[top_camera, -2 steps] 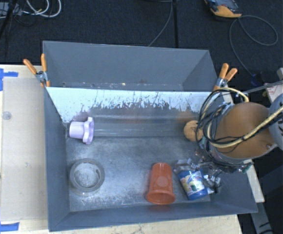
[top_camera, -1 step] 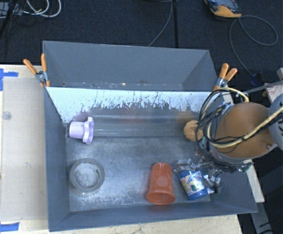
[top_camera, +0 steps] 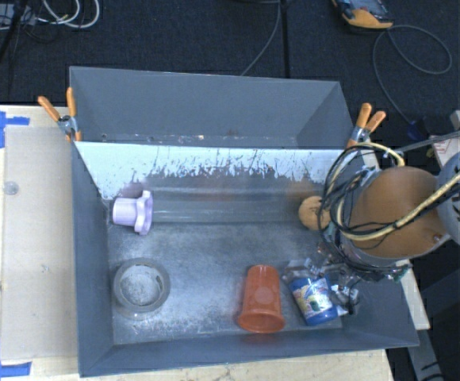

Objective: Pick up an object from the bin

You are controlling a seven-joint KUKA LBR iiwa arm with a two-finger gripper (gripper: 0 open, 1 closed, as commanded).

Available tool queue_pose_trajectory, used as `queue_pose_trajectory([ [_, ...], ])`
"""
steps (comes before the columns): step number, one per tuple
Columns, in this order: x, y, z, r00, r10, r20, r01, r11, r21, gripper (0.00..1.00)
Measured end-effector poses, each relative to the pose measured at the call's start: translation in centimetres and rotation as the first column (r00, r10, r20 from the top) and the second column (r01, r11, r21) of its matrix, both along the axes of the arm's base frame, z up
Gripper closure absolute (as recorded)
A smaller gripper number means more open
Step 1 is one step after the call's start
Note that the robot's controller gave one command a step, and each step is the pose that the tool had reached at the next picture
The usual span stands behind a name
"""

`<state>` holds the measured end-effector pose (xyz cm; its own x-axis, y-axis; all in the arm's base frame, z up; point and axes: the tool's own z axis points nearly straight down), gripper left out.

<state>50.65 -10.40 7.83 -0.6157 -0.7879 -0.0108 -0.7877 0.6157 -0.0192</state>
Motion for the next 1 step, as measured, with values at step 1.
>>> queue_pose_trajectory([
  [1,0.00,0.00,0.00,1.000,0.000,0.000,0.000,1.000,0.000,1.00],
])
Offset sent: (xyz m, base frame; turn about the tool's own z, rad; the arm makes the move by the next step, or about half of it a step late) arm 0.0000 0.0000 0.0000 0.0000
